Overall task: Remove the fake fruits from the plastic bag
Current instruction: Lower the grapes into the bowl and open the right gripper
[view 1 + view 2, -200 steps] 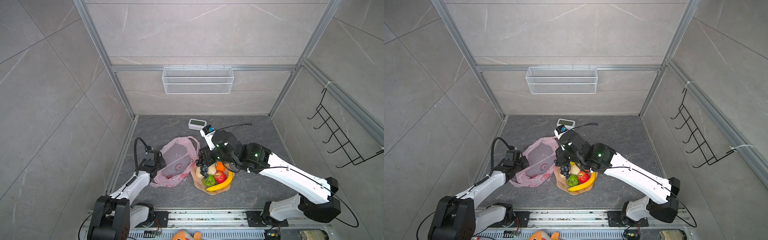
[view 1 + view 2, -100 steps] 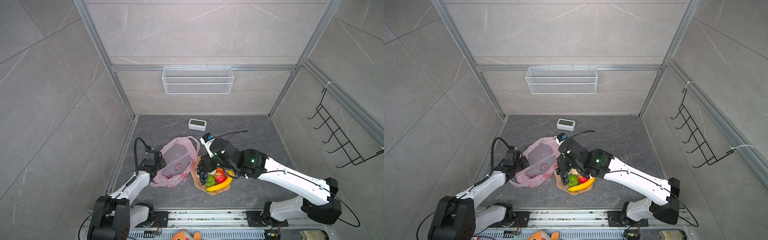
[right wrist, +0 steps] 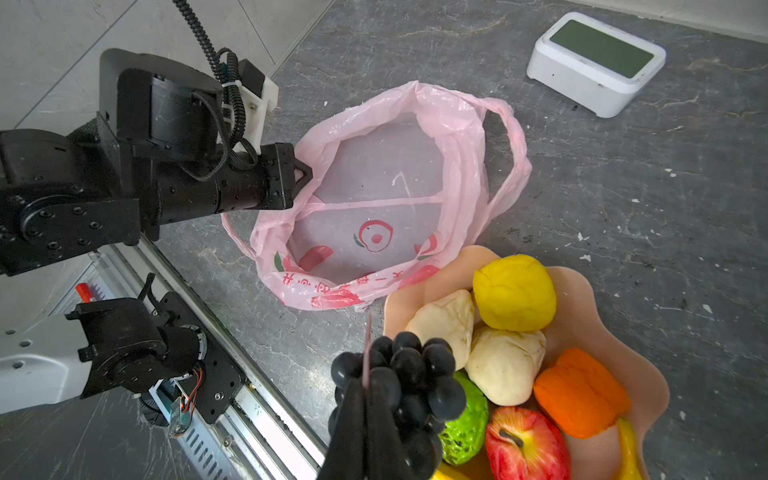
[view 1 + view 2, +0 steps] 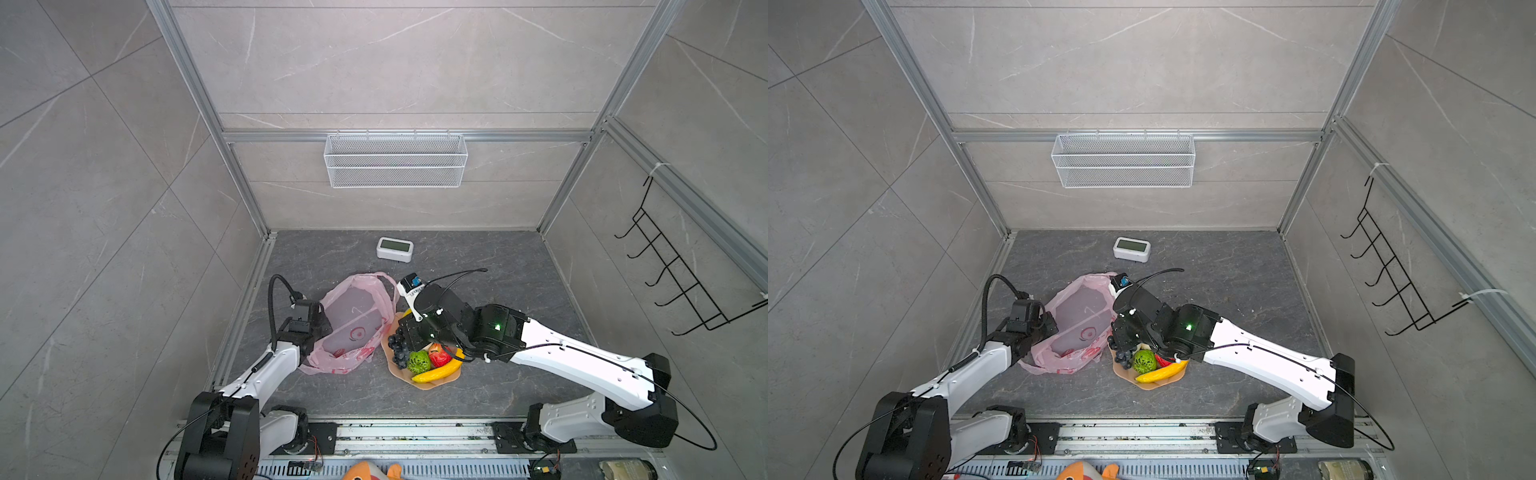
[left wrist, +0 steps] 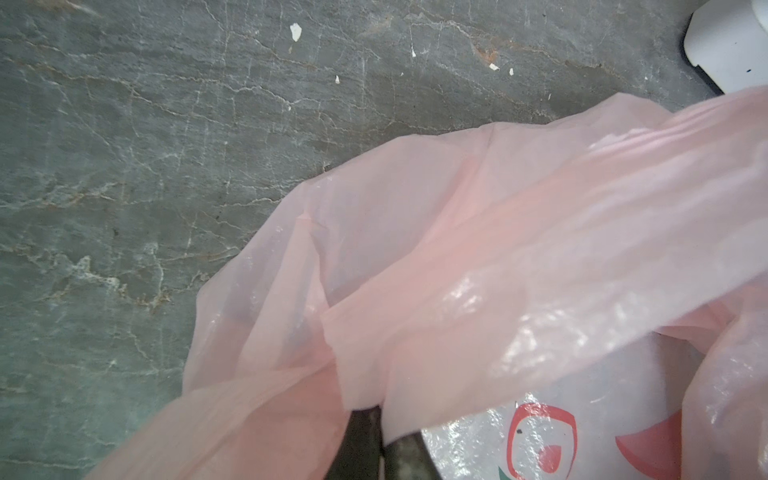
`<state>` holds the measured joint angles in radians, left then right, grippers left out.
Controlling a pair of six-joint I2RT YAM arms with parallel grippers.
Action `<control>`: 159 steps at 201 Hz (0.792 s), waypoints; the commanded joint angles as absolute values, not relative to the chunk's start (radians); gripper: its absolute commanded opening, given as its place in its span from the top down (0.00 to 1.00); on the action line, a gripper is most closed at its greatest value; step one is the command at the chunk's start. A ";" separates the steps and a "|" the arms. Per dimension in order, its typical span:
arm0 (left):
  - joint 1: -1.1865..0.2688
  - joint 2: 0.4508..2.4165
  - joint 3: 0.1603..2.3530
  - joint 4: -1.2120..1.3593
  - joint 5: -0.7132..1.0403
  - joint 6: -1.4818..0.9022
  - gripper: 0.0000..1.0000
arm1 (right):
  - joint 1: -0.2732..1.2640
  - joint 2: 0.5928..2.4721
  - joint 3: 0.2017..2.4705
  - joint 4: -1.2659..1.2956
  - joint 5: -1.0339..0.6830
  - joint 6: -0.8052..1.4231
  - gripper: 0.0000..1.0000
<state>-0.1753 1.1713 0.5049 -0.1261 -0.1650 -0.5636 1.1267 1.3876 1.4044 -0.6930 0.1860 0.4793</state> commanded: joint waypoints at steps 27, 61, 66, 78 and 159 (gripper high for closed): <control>-0.178 1.169 0.524 -0.106 -0.187 -0.558 1.00 | 1.150 1.398 1.391 -0.683 0.182 0.514 1.00; -0.178 1.170 0.524 -0.107 -0.187 -0.559 1.00 | 1.165 1.369 1.368 -0.704 0.201 0.531 1.00; -0.178 1.170 0.524 -0.105 -0.187 -0.558 1.00 | 1.167 1.370 1.365 -0.705 0.201 0.533 1.00; -0.178 1.171 0.524 -0.106 -0.187 -0.558 1.00 | 1.173 1.371 1.361 -0.702 0.199 0.539 1.00; -0.178 1.164 0.521 -0.107 -0.189 -0.558 1.00 | 1.181 1.407 1.354 -0.738 0.327 0.620 1.00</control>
<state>-0.1753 1.1713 0.5049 -0.1261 -0.1741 -0.5636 1.1763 1.4036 1.3628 -0.7029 0.2283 0.5739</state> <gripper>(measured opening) 0.048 0.046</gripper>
